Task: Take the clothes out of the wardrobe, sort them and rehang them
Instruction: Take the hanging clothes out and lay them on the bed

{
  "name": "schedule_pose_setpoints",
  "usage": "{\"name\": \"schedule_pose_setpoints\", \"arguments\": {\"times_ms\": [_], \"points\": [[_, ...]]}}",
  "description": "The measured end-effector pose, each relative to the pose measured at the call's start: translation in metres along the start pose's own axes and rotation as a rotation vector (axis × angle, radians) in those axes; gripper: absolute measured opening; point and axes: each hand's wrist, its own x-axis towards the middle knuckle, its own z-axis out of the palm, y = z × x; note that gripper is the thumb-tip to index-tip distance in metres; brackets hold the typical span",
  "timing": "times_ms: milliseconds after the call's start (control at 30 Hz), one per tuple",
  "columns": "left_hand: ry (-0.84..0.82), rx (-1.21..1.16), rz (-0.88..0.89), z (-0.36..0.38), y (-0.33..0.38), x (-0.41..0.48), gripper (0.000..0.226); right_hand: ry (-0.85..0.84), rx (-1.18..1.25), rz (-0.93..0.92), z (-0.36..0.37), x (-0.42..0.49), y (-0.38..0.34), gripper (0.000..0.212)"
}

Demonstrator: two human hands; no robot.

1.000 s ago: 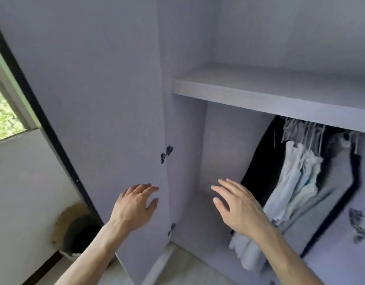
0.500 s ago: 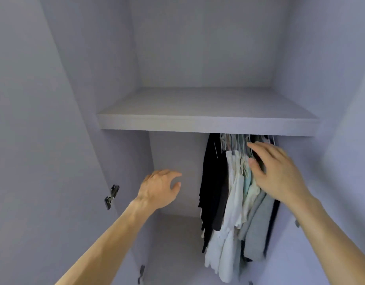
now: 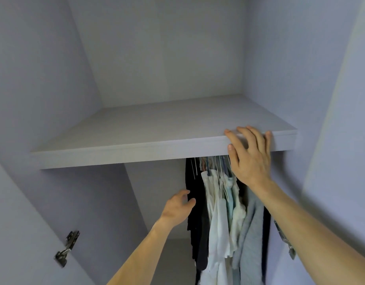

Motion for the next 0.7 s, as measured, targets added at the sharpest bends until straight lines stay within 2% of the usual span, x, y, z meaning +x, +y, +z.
{"name": "schedule_pose_setpoints", "arguments": {"times_ms": [267,533,700], "points": [[0.114,-0.205,-0.127,0.039,0.016,0.059,0.049,0.202,-0.048,-0.004,0.038,-0.003,0.004,0.041],[0.224,-0.2,-0.1,0.06,0.024,0.087,0.029,0.239,-0.07,-0.013,0.044,-0.004,0.006,0.043],[0.354,-0.326,-0.128,0.05,0.016,0.082,0.034,0.27,-0.071,-0.014,0.045,-0.005,0.005,0.043]]}}
